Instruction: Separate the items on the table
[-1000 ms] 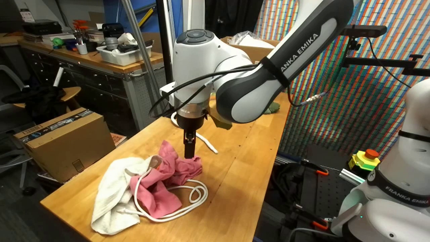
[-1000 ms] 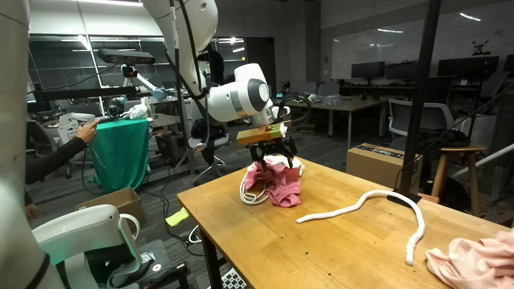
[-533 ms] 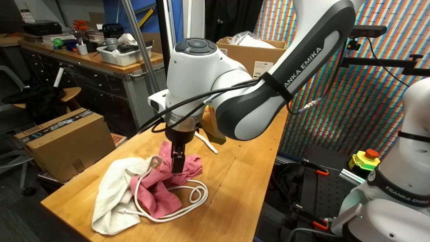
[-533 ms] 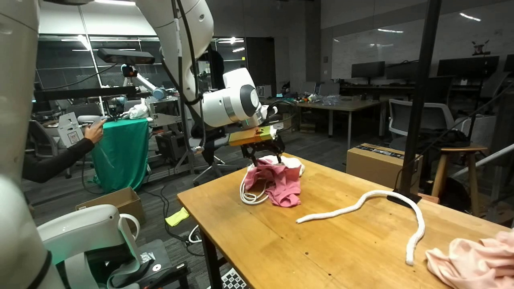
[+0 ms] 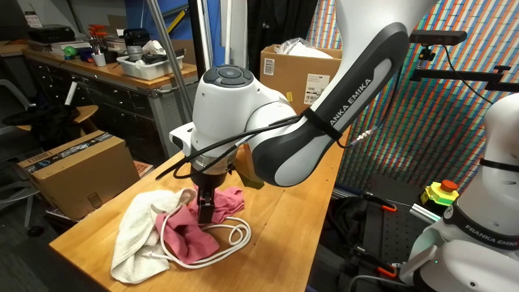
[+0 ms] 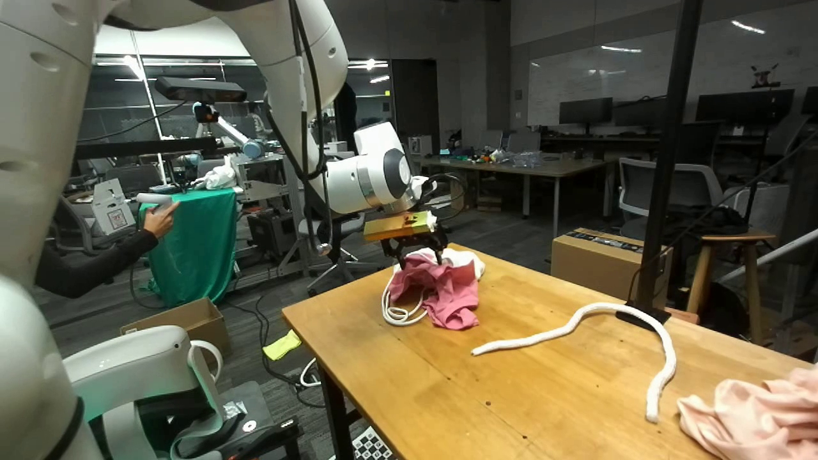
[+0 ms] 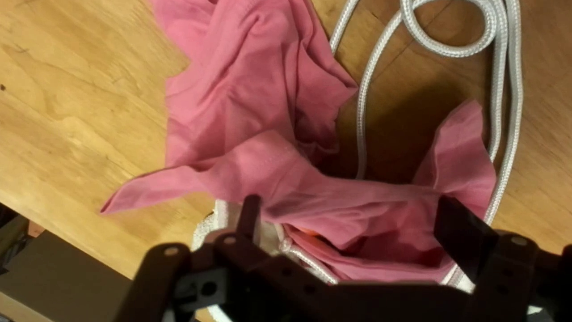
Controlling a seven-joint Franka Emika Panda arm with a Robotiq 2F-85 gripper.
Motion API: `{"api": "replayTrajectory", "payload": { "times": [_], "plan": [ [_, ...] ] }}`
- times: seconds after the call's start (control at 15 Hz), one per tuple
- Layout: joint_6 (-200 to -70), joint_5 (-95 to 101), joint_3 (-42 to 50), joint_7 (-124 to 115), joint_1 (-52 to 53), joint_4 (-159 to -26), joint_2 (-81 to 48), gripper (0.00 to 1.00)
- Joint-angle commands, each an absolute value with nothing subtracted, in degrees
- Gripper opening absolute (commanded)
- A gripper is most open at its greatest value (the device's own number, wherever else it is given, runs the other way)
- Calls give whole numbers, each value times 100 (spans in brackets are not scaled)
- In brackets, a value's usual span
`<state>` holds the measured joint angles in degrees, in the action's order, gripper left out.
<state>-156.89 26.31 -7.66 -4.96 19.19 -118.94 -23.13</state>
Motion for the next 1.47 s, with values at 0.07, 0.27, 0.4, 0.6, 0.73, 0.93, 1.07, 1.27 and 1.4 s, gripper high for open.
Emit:
{"api": "replayTrajectory", "payload": {
  "times": [0.07,0.27,0.4,0.6,0.73,0.93,1.07,1.27,1.4],
  "plan": [
    [-15696,2228,-829,-276,1917,-11521,-2751,100],
    [-15626,1852,-937,-102,1833,-11402,-2970,100],
    [-15576,1636,-966,4,1795,-11326,-3104,100],
    [-15475,1314,-1038,191,1692,-11189,-3286,100],
    [-15445,1203,-1018,248,1667,-11097,-3403,100],
    [-15377,1111,-997,290,1618,-10976,-3519,100],
    [-15332,1084,-975,322,1594,-10906,-3573,100],
    [-15227,1059,-967,348,1550,-10832,-3583,66],
    [-15130,1054,-963,358,1516,-10802,-3563,51]
  ]
}}
